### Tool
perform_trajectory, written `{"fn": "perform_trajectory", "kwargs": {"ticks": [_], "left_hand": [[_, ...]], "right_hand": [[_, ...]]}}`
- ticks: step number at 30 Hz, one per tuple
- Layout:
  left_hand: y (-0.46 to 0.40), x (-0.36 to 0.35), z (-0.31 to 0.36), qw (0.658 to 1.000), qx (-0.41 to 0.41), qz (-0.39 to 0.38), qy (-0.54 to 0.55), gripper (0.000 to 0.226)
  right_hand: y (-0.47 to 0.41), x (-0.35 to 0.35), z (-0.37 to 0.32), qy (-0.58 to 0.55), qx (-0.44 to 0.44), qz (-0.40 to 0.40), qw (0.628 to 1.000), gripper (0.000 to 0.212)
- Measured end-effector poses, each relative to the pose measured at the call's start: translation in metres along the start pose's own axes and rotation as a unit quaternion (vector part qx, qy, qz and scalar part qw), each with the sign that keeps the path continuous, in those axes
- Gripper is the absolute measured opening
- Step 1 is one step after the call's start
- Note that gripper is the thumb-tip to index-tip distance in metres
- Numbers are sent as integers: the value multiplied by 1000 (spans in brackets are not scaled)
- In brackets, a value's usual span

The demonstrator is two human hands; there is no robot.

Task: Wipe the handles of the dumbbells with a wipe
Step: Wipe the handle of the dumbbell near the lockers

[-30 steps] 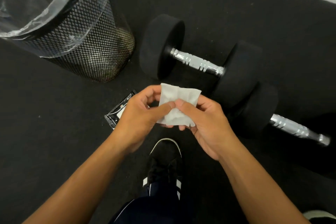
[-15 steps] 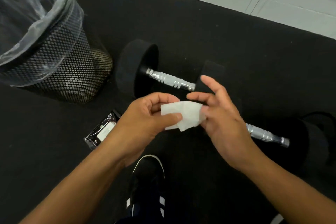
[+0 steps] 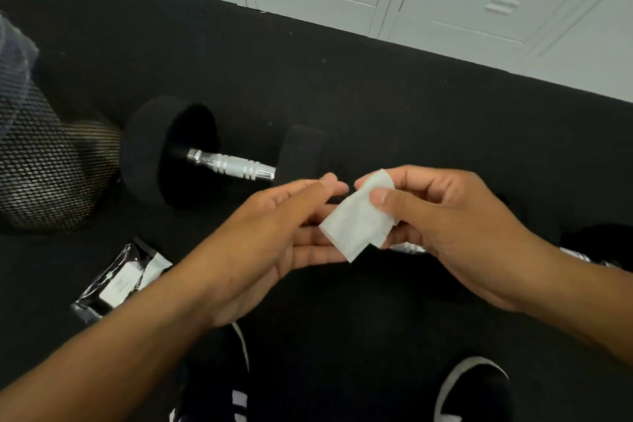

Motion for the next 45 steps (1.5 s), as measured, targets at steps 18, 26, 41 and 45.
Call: {"fn": "perform_trajectory", "kwargs": {"ticks": [18,26,41,45], "left_hand": [[-67,-170,-24,940,-26,-95,-328,23],[-93,-243,-43,962,17,-104,-253,17],[-141,-309,-59,841,-142,-121,-508,16],[-149,-309,-63,868,-98,-124,-471,12]], "right_hand": [[115,108,104,-227,30,340,912,14],[148,145,125,-341,72,404,846,25],[173,196,175,-315,36,531,786,26],[160,193,182,-472,80,469,742,29]]}}
Point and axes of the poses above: each hand's wrist, its own y-axis away from the middle knuckle, its own x-axis out of the back of the hand, z = x × y, the point moved 8 cm from there along -y, towards the middle knuckle, and after that the axes turned 3 degrees about x, right-handed, at the moved point
